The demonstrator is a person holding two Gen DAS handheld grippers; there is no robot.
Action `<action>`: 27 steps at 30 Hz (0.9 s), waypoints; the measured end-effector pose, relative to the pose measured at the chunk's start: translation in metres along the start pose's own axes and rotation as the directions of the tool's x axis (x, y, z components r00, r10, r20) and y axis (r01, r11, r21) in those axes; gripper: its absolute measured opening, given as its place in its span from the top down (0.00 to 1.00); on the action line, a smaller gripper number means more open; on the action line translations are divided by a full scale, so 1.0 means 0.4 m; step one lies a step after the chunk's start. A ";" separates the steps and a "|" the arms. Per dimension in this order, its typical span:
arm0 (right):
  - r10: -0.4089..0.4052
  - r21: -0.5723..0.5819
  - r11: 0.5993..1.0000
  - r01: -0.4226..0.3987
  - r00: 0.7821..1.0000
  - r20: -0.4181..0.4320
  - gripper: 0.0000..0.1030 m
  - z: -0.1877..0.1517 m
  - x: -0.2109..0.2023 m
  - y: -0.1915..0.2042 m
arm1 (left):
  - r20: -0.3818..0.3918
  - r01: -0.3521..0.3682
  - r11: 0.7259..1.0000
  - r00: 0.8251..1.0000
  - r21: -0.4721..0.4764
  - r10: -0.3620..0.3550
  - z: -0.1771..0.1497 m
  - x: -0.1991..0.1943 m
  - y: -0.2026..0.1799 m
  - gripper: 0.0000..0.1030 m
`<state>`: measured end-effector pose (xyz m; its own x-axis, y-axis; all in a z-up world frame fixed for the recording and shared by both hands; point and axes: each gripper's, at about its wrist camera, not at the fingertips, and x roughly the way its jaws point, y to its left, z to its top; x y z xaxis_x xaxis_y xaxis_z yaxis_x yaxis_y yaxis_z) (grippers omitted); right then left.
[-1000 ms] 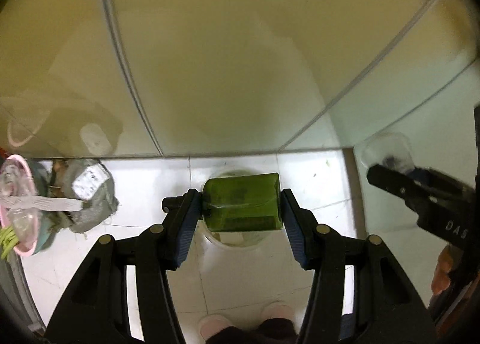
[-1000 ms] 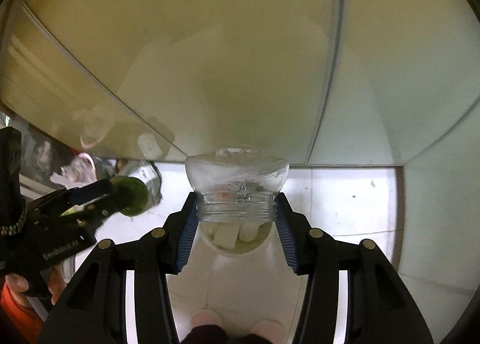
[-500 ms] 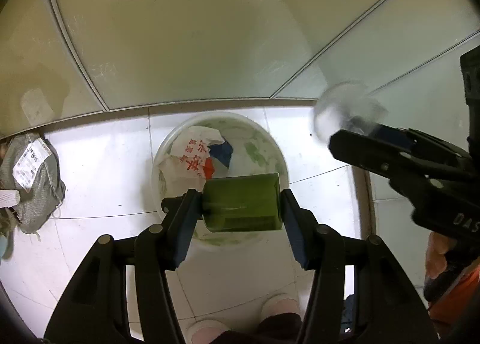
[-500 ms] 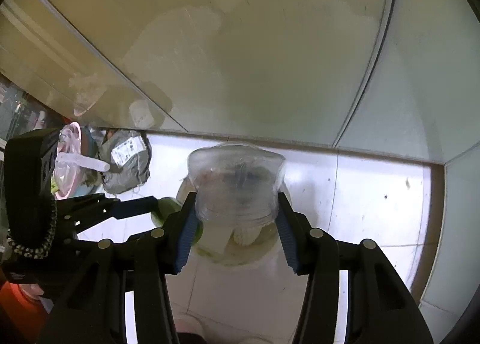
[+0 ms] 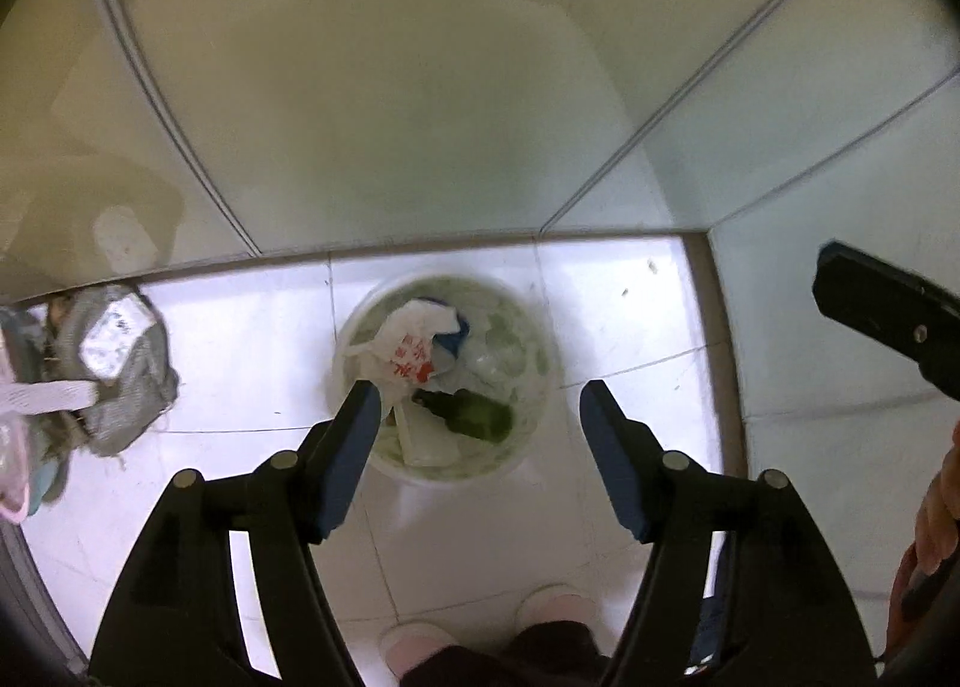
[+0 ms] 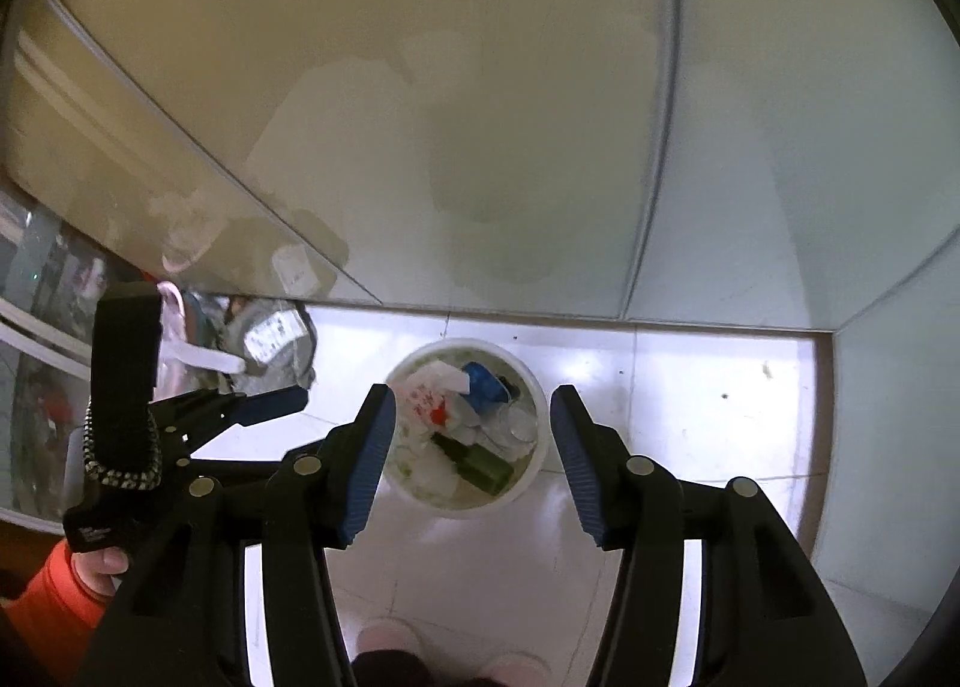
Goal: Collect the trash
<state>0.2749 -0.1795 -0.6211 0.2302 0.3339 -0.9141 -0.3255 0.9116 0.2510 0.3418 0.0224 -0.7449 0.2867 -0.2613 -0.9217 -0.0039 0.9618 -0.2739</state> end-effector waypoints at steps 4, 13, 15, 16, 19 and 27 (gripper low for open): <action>-0.004 0.014 1.000 0.004 1.000 0.027 0.51 0.054 -0.170 0.037 | 0.062 -0.029 1.000 0.998 -0.013 0.029 0.036 -0.228 -0.061 0.34; -0.031 -0.063 0.997 0.050 0.963 0.269 0.51 0.203 -0.786 0.195 | 0.331 -0.088 0.996 0.939 -0.032 0.094 0.092 -0.919 -0.230 0.34; -0.027 -0.085 0.995 0.059 0.940 0.339 0.51 0.219 -0.919 0.227 | 0.408 -0.087 0.996 0.908 -0.036 0.094 0.087 -1.083 -0.277 0.34; -0.020 -0.098 0.993 0.061 0.928 0.372 0.51 0.223 -0.982 0.242 | 0.446 -0.088 0.996 0.890 -0.035 0.094 0.080 -1.163 -0.301 0.34; -0.005 -0.138 0.987 0.083 0.873 0.487 0.51 0.213 -1.174 0.300 | 0.548 -0.090 0.995 0.831 -0.029 0.092 0.043 -1.353 -0.357 0.34; 0.079 -0.208 0.975 0.085 0.739 0.670 0.46 0.080 -1.469 0.461 | 0.752 -0.120 0.992 0.657 0.045 0.045 -0.138 -1.733 -0.467 0.34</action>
<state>0.1091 -0.1998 -0.0276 0.7586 0.4787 -0.4420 -0.4881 0.8669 0.1012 0.0907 0.0193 -0.0700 0.9089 -0.0664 -0.4117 0.0049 0.9889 -0.1486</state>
